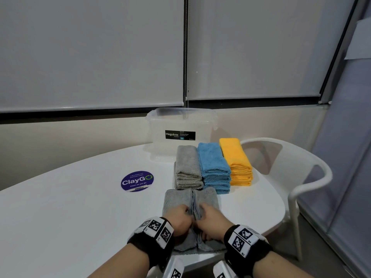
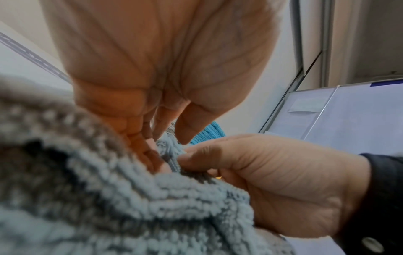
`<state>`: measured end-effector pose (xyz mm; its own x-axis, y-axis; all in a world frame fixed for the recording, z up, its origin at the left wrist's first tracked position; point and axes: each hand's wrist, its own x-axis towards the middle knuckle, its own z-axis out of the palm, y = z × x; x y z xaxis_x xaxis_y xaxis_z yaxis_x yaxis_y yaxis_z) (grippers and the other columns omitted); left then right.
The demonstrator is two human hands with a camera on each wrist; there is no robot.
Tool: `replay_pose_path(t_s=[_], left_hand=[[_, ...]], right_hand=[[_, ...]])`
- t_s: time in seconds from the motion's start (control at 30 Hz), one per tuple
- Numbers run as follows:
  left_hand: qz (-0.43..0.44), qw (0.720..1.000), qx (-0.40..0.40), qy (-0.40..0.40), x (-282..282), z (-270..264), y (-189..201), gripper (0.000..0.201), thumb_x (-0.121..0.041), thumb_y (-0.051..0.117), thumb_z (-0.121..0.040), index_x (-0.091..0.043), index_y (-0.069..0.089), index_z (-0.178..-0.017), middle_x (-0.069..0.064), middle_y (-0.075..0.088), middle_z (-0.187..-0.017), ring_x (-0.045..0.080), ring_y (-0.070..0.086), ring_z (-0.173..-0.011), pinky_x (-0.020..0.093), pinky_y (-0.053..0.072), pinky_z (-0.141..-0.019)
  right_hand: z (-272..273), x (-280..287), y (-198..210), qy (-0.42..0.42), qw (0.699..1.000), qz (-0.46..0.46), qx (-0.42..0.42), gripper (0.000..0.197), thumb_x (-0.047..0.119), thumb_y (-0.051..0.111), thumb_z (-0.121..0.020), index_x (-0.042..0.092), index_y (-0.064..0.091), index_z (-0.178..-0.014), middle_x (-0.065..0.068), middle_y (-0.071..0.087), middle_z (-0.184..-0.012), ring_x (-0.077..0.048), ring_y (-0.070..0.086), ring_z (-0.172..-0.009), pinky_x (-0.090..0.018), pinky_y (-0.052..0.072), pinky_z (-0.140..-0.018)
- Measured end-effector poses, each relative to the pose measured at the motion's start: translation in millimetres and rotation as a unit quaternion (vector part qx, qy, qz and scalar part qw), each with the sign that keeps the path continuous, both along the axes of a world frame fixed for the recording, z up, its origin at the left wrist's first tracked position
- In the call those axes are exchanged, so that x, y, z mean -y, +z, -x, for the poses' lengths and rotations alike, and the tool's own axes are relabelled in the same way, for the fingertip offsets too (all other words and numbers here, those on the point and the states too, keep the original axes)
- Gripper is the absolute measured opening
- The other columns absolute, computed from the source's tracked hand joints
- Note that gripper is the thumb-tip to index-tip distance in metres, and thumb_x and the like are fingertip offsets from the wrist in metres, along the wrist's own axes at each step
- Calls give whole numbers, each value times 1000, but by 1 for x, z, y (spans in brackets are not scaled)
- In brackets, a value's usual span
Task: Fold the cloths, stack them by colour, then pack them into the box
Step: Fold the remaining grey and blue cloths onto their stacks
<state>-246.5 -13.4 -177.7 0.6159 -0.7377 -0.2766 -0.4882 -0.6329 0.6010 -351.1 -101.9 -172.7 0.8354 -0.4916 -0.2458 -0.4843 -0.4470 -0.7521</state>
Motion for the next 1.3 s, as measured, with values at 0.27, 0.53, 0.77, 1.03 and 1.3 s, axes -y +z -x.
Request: replay_pose_path(t_s=[0.27,0.53,0.77,1.03,1.3], left_hand=[[-50,989,115,-75,-3,15,1,33,-26,45,-96,-9,57,-122,13,60,-124,28,55,-116,31,41,-93],[-85,972,194,-98,-12,36,6,43,-33,44,-93,-13,48,-131,14,49,-128,32,53,-116,37,43,-97],[-94,938,234,-237,-32,26,2,47,-26,49,-91,-13,40,-135,14,40,-128,35,50,-115,38,40,-97],[-133,939,260,-181,-42,-20,20,33,-22,59,-87,-16,51,-119,10,46,-123,31,53,-112,36,44,-92],[-119,938,296,-133,-46,-12,25,43,-43,49,-94,-11,53,-123,9,47,-129,28,54,-114,35,44,-94]], right_hand=[[8,-6,1,-24,994,-103,-7,47,3,29,-95,8,30,-142,-11,59,-70,-17,58,-49,-26,50,-47],[10,-8,5,-21,986,-164,-35,41,-1,25,-93,8,42,-129,-16,59,-67,-20,58,-50,-24,42,-38],[9,18,16,74,954,286,-52,15,10,48,-84,16,61,-88,-1,54,-87,-26,56,-101,-30,42,-81],[36,33,13,142,927,326,-124,38,35,57,-90,23,52,-125,-3,49,-122,-26,53,-112,-33,42,-92],[42,21,30,108,902,384,-165,15,37,52,-88,22,51,-87,-6,53,-100,-26,54,-99,-33,41,-75]])
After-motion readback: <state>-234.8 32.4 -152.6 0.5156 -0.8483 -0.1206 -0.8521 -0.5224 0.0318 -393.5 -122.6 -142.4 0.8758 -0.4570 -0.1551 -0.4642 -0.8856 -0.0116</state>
